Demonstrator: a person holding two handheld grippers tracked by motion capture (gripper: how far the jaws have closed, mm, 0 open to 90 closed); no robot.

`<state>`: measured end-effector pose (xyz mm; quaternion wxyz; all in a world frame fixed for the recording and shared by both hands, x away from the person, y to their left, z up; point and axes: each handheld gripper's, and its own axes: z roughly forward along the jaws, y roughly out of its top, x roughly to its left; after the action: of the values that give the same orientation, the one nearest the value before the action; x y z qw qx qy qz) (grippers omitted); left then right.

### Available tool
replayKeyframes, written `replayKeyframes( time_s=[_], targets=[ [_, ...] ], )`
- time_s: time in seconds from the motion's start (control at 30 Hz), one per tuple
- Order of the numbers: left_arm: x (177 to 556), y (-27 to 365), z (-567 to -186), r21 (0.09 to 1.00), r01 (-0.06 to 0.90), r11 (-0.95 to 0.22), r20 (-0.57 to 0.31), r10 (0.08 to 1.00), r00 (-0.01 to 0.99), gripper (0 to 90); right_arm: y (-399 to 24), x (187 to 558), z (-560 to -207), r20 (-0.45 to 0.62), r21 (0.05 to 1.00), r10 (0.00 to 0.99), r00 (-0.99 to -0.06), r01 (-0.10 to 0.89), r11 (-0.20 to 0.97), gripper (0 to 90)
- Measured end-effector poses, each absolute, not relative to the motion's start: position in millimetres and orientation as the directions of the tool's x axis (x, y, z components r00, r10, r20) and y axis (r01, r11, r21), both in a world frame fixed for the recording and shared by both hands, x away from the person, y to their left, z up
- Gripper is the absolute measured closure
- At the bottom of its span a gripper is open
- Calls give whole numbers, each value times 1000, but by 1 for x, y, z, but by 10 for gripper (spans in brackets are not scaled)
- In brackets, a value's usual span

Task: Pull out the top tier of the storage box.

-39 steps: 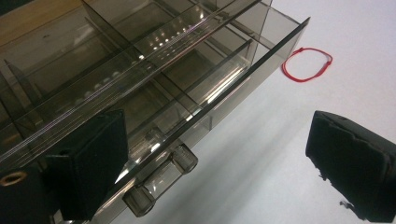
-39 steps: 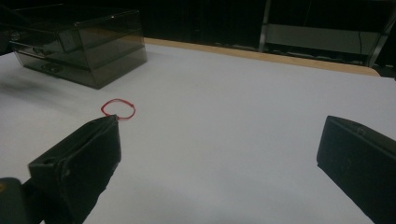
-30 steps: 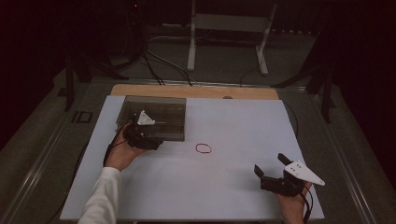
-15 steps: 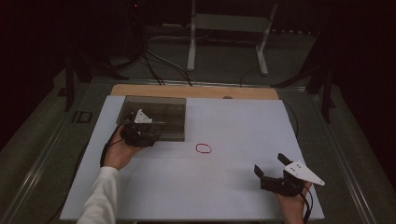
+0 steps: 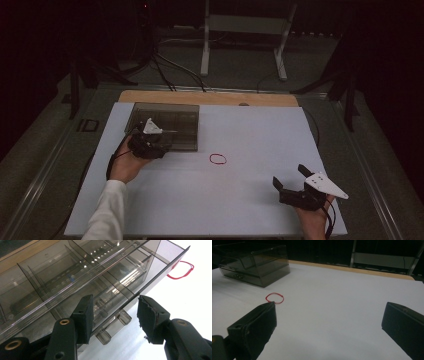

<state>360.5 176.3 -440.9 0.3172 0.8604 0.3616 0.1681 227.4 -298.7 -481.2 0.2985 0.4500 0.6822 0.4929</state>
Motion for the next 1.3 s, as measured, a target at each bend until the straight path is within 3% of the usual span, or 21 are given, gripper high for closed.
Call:
replayKeyframes(
  time_s=[1.3],
  targets=[
    [345,184,-440,659,498,-564,49,693,719,525,-298,227,-482,36,940,908,-418,322,111,1]
  ],
)
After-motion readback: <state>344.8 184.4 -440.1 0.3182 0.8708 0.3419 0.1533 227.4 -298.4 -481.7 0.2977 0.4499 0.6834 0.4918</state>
